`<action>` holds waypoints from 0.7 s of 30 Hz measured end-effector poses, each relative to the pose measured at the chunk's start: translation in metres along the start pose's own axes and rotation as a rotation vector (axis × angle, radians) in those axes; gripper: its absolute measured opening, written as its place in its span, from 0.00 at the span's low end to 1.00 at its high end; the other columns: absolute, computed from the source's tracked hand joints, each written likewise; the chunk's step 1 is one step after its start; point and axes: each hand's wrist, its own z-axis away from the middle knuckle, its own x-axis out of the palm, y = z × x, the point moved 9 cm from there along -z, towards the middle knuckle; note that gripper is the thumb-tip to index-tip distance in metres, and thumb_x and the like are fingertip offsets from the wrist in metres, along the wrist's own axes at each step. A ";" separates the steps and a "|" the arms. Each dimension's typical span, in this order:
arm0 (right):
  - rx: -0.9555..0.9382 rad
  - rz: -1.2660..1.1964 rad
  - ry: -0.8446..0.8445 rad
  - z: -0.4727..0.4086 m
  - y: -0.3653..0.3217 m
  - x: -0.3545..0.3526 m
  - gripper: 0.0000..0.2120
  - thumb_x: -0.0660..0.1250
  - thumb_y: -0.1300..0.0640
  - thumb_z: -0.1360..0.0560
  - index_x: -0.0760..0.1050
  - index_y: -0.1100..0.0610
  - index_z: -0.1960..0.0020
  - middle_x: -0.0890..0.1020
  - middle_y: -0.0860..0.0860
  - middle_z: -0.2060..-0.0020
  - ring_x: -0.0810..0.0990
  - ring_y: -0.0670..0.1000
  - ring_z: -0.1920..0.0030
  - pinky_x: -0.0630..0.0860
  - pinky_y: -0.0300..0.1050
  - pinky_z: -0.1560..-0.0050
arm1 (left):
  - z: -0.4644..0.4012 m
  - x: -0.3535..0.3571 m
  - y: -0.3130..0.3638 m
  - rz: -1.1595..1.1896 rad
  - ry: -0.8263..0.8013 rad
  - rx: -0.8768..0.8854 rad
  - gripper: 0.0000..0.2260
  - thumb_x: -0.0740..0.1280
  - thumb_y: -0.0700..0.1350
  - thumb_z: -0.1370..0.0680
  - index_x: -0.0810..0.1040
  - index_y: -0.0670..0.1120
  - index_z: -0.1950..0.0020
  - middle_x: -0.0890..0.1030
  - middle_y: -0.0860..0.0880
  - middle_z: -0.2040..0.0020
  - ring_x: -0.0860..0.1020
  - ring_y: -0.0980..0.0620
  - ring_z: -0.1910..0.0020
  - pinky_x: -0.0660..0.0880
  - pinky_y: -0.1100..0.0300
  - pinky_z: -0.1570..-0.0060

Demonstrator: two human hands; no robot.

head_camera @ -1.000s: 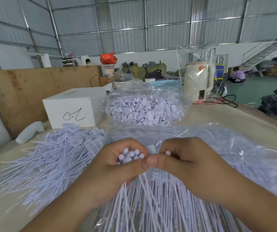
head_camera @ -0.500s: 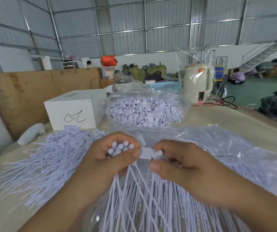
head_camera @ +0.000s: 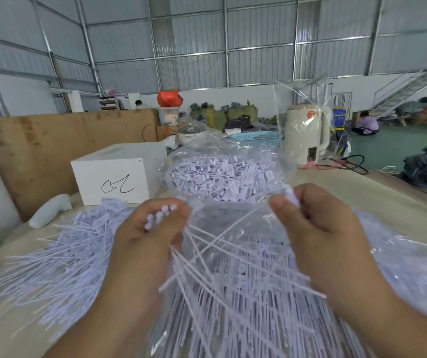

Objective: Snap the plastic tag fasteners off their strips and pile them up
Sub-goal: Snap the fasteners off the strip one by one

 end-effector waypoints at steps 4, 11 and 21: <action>0.081 -0.173 -0.440 0.007 0.004 0.029 0.12 0.73 0.42 0.29 0.73 0.42 0.51 0.71 0.44 0.76 0.66 0.44 0.75 0.63 0.39 0.74 | 0.007 0.026 0.004 -0.111 -0.374 0.012 0.07 0.77 0.46 0.38 0.83 0.49 0.63 0.76 0.54 0.73 0.70 0.59 0.78 0.69 0.69 0.77; -0.017 -0.076 -0.683 0.024 0.009 0.054 0.25 0.74 0.46 0.31 0.66 0.34 0.39 0.73 0.43 0.70 0.72 0.39 0.68 0.65 0.28 0.64 | 0.033 0.051 -0.023 -0.254 -0.887 -0.179 0.15 0.75 0.44 0.33 0.84 0.53 0.48 0.85 0.50 0.52 0.79 0.52 0.55 0.73 0.56 0.54; 0.068 0.034 -0.677 0.018 0.014 0.046 0.16 0.71 0.42 0.27 0.76 0.54 0.63 0.67 0.43 0.75 0.65 0.44 0.73 0.62 0.38 0.70 | 0.024 0.046 -0.016 -0.246 -0.727 -0.072 0.11 0.74 0.47 0.38 0.84 0.52 0.57 0.79 0.53 0.66 0.74 0.57 0.70 0.70 0.64 0.72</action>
